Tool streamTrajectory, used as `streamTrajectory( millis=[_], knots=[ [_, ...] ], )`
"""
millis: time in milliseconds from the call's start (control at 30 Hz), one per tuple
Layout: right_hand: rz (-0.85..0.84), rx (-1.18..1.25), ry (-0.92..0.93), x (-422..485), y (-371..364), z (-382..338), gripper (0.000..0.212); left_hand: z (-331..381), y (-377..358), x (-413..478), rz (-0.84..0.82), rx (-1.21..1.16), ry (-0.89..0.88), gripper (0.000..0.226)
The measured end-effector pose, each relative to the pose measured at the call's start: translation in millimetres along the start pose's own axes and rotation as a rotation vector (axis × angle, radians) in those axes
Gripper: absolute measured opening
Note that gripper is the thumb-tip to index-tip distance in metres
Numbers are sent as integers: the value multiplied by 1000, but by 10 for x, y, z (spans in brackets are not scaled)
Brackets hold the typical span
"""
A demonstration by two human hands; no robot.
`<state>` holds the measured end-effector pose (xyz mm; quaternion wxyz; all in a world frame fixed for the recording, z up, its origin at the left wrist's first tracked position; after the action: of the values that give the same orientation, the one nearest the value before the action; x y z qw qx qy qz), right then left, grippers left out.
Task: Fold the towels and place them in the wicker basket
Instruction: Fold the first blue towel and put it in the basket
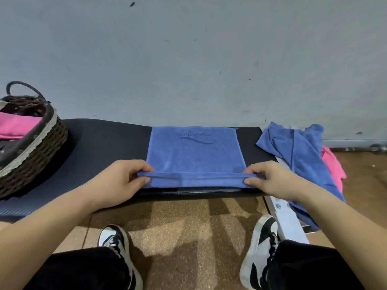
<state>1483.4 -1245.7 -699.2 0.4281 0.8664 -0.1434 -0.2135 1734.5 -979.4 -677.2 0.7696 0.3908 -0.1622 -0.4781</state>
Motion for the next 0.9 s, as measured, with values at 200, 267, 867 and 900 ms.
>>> streamTrajectory(
  millis=[200, 267, 867, 900],
  knots=[
    [-116, 404, -115, -130, 16, -22, 15, -35, 74, -93, -127, -367, 151, 12],
    [-107, 462, -160, -115, 21, 13, 17, -63, 105, -61, -125, -369, 165, 12],
    [384, 239, -254, 1140, 272, 186, 12, -467, 324, 1173, 158, 42, 275, 15],
    [362, 214, -269, 1175, 227, 217, 13, -507, 275, 1202, 154, 91, 275, 14]
  ],
)
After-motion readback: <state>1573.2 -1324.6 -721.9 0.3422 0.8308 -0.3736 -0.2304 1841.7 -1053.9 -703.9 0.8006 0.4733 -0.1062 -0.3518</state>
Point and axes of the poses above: each hand's wrist, its own x-axis towards the middle knuckle, its own y-axis out of the back of the hand, z = x × y, the point moved 8 cm from there along x, towards the middle knuckle, and after that the axes turned 3 degrees about y, right-handed, at the moved point
